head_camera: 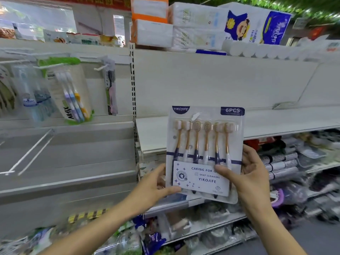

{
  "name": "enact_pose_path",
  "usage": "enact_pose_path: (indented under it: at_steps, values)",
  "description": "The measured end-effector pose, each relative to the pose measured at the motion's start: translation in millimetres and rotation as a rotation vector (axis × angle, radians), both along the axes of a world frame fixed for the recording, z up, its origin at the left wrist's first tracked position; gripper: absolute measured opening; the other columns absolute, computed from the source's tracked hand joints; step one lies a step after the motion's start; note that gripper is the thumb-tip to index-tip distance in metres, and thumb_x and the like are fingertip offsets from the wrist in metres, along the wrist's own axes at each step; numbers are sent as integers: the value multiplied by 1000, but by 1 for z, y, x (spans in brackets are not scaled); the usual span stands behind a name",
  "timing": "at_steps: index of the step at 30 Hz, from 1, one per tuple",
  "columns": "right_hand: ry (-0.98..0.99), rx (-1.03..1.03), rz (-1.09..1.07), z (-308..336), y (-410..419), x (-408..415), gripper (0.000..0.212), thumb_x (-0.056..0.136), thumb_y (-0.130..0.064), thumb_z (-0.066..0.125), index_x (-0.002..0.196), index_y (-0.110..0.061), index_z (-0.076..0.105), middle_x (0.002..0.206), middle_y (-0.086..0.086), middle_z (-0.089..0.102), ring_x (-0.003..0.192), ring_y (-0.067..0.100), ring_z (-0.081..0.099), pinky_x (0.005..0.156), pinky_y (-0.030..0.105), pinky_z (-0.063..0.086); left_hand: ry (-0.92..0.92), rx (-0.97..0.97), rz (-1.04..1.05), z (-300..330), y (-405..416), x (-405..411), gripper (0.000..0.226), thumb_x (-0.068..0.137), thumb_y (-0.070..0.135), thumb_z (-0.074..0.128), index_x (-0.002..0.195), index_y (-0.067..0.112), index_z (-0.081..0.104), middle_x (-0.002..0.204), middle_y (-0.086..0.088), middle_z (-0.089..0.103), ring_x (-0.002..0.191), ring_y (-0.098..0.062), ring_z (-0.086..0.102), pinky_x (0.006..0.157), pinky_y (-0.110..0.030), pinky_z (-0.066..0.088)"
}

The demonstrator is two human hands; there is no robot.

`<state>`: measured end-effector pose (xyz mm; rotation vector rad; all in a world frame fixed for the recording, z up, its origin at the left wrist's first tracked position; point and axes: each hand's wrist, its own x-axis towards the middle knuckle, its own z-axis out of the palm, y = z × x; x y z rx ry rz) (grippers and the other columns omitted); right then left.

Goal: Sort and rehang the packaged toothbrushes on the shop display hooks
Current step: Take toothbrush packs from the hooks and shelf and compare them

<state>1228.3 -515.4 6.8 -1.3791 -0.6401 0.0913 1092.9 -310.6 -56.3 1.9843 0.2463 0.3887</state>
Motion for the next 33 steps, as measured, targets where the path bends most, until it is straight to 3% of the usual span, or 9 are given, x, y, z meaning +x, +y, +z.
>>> enact_pose_path:
  at_steps: [3,7,11,16,22,28,33]
  values:
    - [-10,-8,-29,-7,-18,9,65,67,14,82,120,-14,58,103,-8,75,90,7,73,70,17,57,10,-9,-14,-4,-16,17,58,79,36,78,131,40,51,118,29,67,102,-1,68,88,-22,55]
    - [-14,-32,-69,-15,-50,37,63,70,9,83,120,-16,56,104,-7,74,93,8,72,74,20,57,34,-20,-27,-2,-40,50,54,80,24,81,127,34,57,114,28,70,103,7,66,82,-8,50]
    - [-24,-71,-101,-22,-90,69,60,74,8,81,120,-18,53,103,-12,74,92,3,71,73,19,57,73,-14,-81,-4,-70,95,51,79,23,83,124,33,60,110,25,72,102,4,67,83,-12,52]
    - [-62,-158,-181,-29,-149,122,59,76,-7,85,119,-28,52,106,-13,73,97,6,70,81,32,59,97,-7,-147,-9,-119,164,48,80,21,83,123,31,63,112,19,73,103,-2,69,93,-27,53]
    - [-84,-210,-240,-26,-221,205,57,76,-10,86,118,-29,52,103,-19,72,93,1,70,77,27,58,88,29,-212,-15,-187,258,41,87,29,77,125,31,62,118,18,72,108,-4,68,98,-39,53]
    - [-58,-188,-264,-23,-280,288,56,75,-5,85,116,-26,55,105,-14,73,96,4,70,81,31,59,53,52,-253,-11,-243,345,38,88,27,76,124,32,63,118,19,71,111,-3,67,97,-35,52]
    - [-9,-139,-283,-24,-311,347,53,75,1,83,115,-23,56,104,-5,75,95,10,72,75,27,61,48,95,-278,-5,-271,408,40,87,31,76,125,33,63,117,21,71,103,3,67,87,-27,53]
